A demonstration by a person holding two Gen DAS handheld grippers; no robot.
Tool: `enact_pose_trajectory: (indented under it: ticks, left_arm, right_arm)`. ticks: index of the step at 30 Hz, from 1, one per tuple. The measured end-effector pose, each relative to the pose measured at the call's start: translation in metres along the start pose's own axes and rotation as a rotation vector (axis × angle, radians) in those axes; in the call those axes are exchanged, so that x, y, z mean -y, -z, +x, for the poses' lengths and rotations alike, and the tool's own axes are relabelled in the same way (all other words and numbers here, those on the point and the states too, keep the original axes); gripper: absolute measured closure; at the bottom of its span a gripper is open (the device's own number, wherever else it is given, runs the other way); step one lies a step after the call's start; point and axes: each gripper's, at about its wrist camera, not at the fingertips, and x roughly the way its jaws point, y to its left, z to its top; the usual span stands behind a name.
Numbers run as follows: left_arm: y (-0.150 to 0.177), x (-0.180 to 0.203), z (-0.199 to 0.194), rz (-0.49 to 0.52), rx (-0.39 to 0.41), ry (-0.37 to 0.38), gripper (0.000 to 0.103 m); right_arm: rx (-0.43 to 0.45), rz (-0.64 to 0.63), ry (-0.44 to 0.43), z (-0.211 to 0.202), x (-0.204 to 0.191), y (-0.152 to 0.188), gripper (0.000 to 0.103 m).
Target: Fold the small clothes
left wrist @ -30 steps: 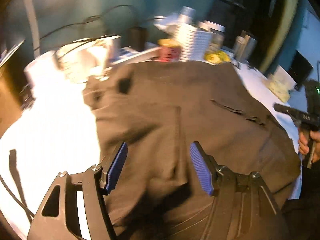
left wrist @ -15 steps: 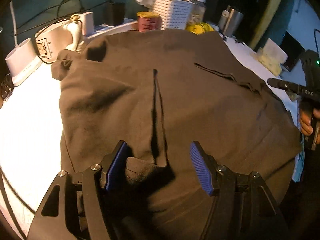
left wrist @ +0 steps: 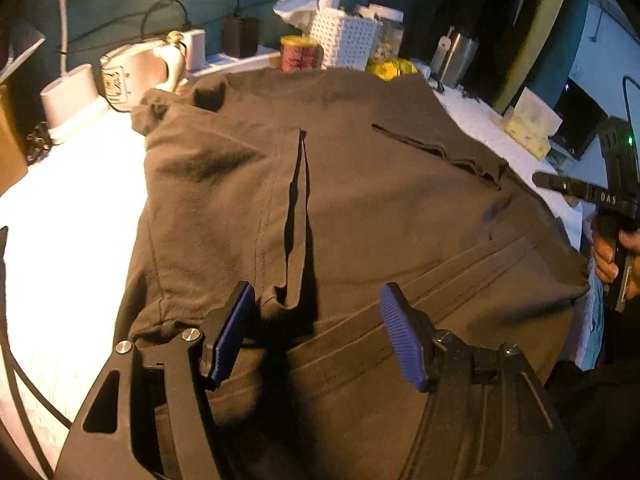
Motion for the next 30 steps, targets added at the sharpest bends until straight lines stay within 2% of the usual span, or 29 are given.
enact_pose_trajectory:
  ticks: [7,12,17,22,24,26,30]
  left_arm:
    - [0.014,0.008,-0.023,-0.037,0.091,-0.026,0.038]
    - [0.032,0.015,-0.03,-0.071,0.115,-0.046,0.038]
    - [0.048,0.023,-0.037,-0.071,0.12,-0.074,0.038]
    - [0.062,0.021,-0.051,-0.062,0.117,-0.136,0.038]
    - [0.067,0.014,-0.059,-0.074,0.12,-0.189,0.038]
    - [0.072,0.004,-0.065,-0.09,0.121,-0.252,0.038]
    - [0.084,-0.018,-0.076,-0.166,0.113,-0.305,0.038]
  right_arm:
    - [-0.002,-0.012,0.019,-0.015,0.001,0.023,0.042]
    - [0.009,-0.008,0.029,-0.029,0.008,0.041,0.042]
    - [0.02,0.005,0.077,-0.041,0.02,0.056,0.042]
    - [0.044,0.037,0.139,-0.055,0.04,0.069,0.042]
    - [0.042,0.054,0.163,-0.056,0.048,0.074,0.042]
    - [0.036,0.074,0.163,-0.057,0.055,0.079,0.042]
    - [0.029,0.07,0.148,-0.058,0.053,0.088,0.042]
